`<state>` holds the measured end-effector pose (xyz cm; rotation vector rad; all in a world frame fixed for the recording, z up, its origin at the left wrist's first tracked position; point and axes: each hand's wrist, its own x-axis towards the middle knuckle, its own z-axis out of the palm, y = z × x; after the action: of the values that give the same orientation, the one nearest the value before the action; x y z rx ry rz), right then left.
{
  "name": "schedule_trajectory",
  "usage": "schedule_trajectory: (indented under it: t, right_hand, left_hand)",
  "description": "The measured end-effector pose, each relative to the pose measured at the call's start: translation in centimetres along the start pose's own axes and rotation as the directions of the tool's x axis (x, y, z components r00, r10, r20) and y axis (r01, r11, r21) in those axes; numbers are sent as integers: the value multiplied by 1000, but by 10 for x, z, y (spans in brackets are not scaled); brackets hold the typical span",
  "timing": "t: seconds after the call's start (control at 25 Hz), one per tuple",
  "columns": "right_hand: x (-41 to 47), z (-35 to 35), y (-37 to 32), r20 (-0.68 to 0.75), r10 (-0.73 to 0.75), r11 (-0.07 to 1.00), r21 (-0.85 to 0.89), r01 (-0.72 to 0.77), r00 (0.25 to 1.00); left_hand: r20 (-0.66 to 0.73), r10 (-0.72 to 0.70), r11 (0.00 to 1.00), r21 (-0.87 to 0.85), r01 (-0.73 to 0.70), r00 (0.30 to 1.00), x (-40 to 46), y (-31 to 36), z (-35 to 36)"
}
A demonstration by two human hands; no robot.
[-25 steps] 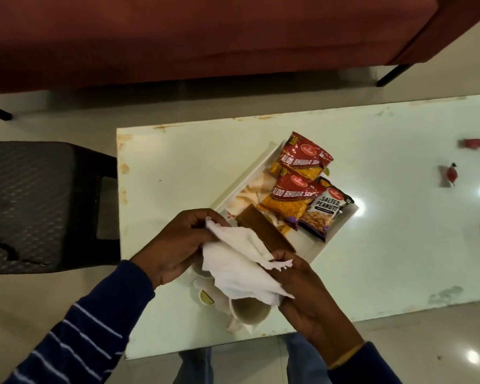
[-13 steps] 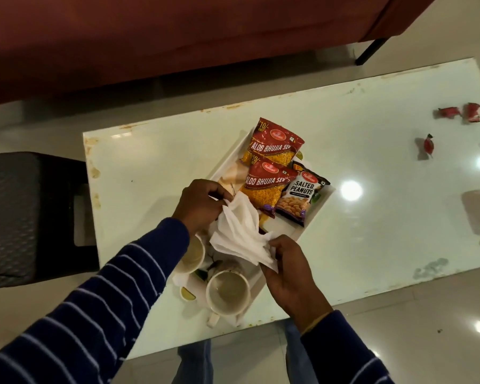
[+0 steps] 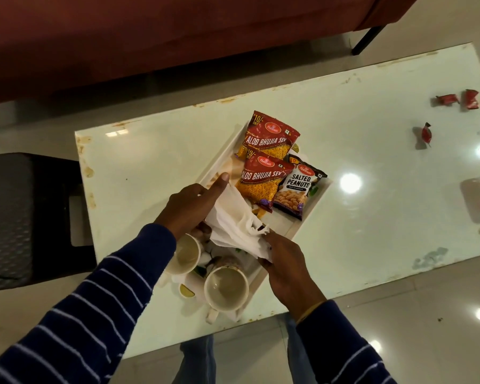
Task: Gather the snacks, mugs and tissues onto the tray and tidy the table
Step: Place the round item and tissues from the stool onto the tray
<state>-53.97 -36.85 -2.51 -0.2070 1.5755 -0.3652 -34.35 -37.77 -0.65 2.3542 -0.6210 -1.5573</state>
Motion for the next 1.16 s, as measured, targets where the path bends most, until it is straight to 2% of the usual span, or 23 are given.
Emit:
schedule_trajectory:
  t: [0.08,0.16,0.2,0.24,0.28,0.32,0.36,0.4,0.44,0.52,0.6,0.72,0.8,0.88,0.96,1.04,1.16]
  right_hand:
    - [0,1,2,-63,-5,1000,23,7,998]
    - [-2,2,5,-183,-102,993,-69,91,978]
    - [-5,1,7,-254,-232,966,-173,192,939]
    - [-9,-1,9,-264,-432,882,-325,342,863]
    - [-13,-5,10,-159,-646,702,-508,499,746]
    - [-16,-9,9,46,-770,458,-654,602,636]
    - [-17,-12,8,260,-772,244,-720,649,579]
    - [-16,-13,6,418,-706,99,-741,664,572]
    - [-14,-14,6,513,-633,11,-743,669,580]
    - [-5,-13,6,564,-599,-80,-749,657,569]
    - [2,-10,4,538,-657,-101,-757,645,529]
    - [8,-4,4,570,-682,-200,-748,633,459]
    - [9,-2,4,590,-666,-217,-739,638,457]
    - [8,-2,3,579,-660,-144,-723,675,479]
    - [8,-8,-6,511,-709,9,-683,731,486]
    - [10,-22,-21,392,-783,148,-637,757,483]
    - [25,-55,-55,231,-826,280,-623,730,514]
  left_hand:
    - [63,6,1000,20,-7,998,1,2,0]
    - [116,42,999,20,-45,992,3,3,0]
    - [125,62,998,-6,-61,990,4,3,-1]
    - [123,82,996,-41,-77,989,6,2,-2]
    - [116,101,993,-77,-93,988,7,2,-2]
    - [104,119,988,-112,-107,987,9,1,-3]
    - [90,135,982,-142,-121,987,10,1,-2]
    - [66,153,977,-162,-140,986,11,0,-2]
    - [32,179,971,-165,-172,983,12,-1,-1]
    - [-62,254,961,-99,-260,965,12,-3,1]
    - [-116,348,937,18,-349,930,11,-5,1]
    - [-14,487,866,135,-481,873,9,-13,0]
    - [30,535,813,253,-524,844,11,-19,-1]
    - [-8,553,802,274,-530,833,12,-23,-3]
    - [-133,544,837,147,-527,828,12,-28,-7]
    - [-301,458,878,8,-479,836,10,-41,-21]
    - [-500,247,941,-81,-329,830,5,-96,-45]
